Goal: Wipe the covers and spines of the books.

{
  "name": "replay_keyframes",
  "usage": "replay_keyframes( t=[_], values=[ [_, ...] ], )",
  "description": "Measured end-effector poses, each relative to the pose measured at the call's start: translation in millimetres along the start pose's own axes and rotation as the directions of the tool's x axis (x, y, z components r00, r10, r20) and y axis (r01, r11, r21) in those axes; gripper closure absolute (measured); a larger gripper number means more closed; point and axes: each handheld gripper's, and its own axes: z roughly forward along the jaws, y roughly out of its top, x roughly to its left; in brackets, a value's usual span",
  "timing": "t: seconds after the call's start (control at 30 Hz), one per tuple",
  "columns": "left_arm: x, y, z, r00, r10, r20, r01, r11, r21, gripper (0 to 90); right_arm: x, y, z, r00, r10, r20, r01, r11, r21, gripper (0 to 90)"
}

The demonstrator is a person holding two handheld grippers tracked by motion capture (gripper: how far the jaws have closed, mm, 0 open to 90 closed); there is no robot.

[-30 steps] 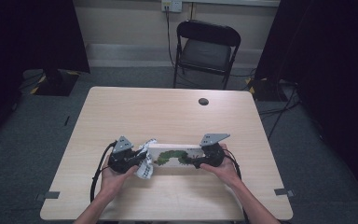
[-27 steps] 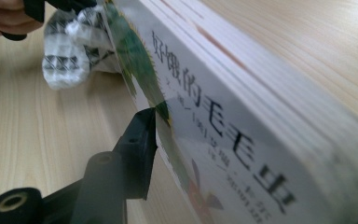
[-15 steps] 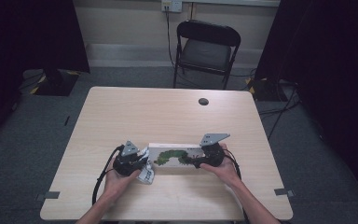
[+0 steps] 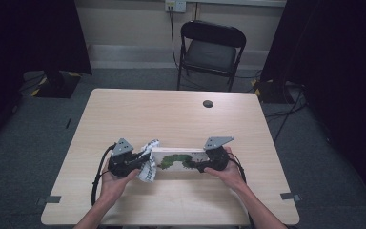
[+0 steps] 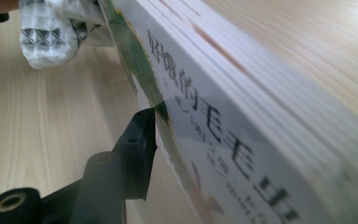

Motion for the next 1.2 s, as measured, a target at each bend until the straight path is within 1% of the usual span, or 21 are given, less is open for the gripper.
replay_keyframes(
  t=[0.07,0.1,0.17,0.27,0.3,0.43,0.47,0.53,0.63,0.67,0.7,0.77,0.8,0.87,0.9,0.97,1.0,1.03,1.07,1.17,1.2],
  values=[
    [-0.4,1.8,-1.9,1.0000,-0.009,0.004,0.009,0.9999,-0.009,81.8,-0.4,-0.1,0.7,1.0000,0.002,-0.002,-0.002,1.000,0.000,48.0],
    [0.2,2.8,-2.3,1.0000,-0.003,0.007,0.003,0.9999,-0.011,81.8,-0.5,-0.1,1.0,1.0000,0.003,-0.003,-0.003,1.000,0.000,48.0],
    [1.4,4.8,-4.0,0.9998,-0.017,0.010,0.018,0.9993,-0.033,81.8,-0.8,-0.1,1.2,1.0000,0.007,-0.004,-0.007,1.000,-0.001,48.0],
    [0.7,6.9,-5.2,1.0000,0.000,0.006,0.000,0.9993,-0.037,81.8,-1.7,0.1,1.5,1.0000,0.009,-0.005,-0.009,1.000,0.000,47.7],
    [1.2,5.2,-3.8,1.0000,-0.003,0.008,0.004,0.9993,-0.037,81.8,-1.9,0.1,1.6,0.9999,0.009,-0.006,-0.009,1.000,-0.001,47.7],
    [0.9,-2.2,3.9,1.0000,0.001,-0.004,-0.001,1.0000,0.000,81.8,-2.1,0.1,1.7,0.9999,0.014,-0.007,-0.014,1.000,0.000,47.6],
    [-0.1,-3.7,5.9,0.9999,-0.004,-0.011,0.004,1.0000,0.009,81.8,-1.9,0.1,1.6,0.9999,0.012,-0.005,-0.012,1.000,0.002,47.6],
    [1.7,-5.6,9.0,0.9998,-0.017,-0.004,0.017,0.9998,0.014,81.9,-1.8,0.0,1.5,0.9999,0.011,-0.005,-0.011,1.000,0.001,47.8],
    [3.3,-8.0,13.7,1.0000,-0.004,-0.009,0.004,0.9994,0.034,81.9,-1.7,-0.1,1.5,0.9999,0.012,-0.005,-0.012,1.000,0.000,47.9],
    [3.2,-10.3,16.0,0.9998,0.009,-0.015,-0.008,0.9988,0.048,81.9,-1.7,-0.1,1.5,0.9999,0.012,-0.004,-0.012,1.000,0.000,47.8],
    [3.5,-12.9,18.1,0.9999,0.002,-0.013,-0.001,0.9985,0.055,81.9,-1.7,-0.1,1.5,0.9999,0.012,-0.004,-0.012,1.000,0.000,47.9],
    [4.6,-18.8,23.0,0.9999,0.005,-0.011,-0.004,0.9965,0.084,81.9,-1.9,-0.1,1.5,0.9999,0.010,-0.005,-0.010,1.000,-0.001,47.8],
    [4.8,-20.5,24.7,0.9997,0.016,-0.017,-0.014,0.9950,0.099,81.9,-1.9,-0.2,1.6,0.9999,0.010,-0.005,-0.010,1.000,-0.001,47.8],
    [3.1,-24.0,29.8,0.9993,0.016,-0.035,-0.012,0.9931,0.117,82.0,-1.5,-0.3,1.6,1.0000,0.008,-0.004,-0.008,1.000,-0.003,48.0],
    [3.2,-25.4,32.3,0.9984,0.036,-0.043,-0.030,0.9911,0.129,82.0,-1.4,-0.4,1.5,1.0000,0.008,-0.005,-0.008,1.000,-0.003,48.2],
    [5.1,-29.1,36.8,0.9989,0.029,-0.036,-0.023,0.9891,0.146,82.0,-0.9,-0.5,1.4,0.9999,0.009,-0.004,-0.009,1.000,-0.003,48.3],
    [5.9,-30.2,38.2,0.9987,0.037,-0.034,-0.031,0.9875,0.154,81.9,-0.2,-0.3,1.1,1.0000,0.005,-0.004,-0.005,1.000,0.001,48.8],
    [7.3,-30.9,39.4,0.9987,0.042,-0.029,-0.037,0.9862,0.161,81.9,0.1,-0.2,0.9,1.0000,0.002,-0.006,-0.002,1.000,0.003,48.9],
    [8.2,-31.1,40.2,0.9996,0.021,-0.021,-0.017,0.9879,0.154,81.9,0.3,-0.2,0.8,1.0000,0.003,-0.005,-0.003,1.000,0.003,48.9],
    [7.5,-28.7,38.6,0.9987,0.042,-0.029,-0.037,0.9869,0.157,81.9,0.4,-0.2,0.8,1.0000,0.004,-0.004,-0.004,1.000,0.003,48.9],
    [6.8,-27.7,37.2,0.9994,0.026,-0.024,-0.022,0.9881,0.152,82.0,0.3,-0.2,0.8,1.0000,0.004,-0.005,-0.004,1.000,0.003,48.9]
  ],
)
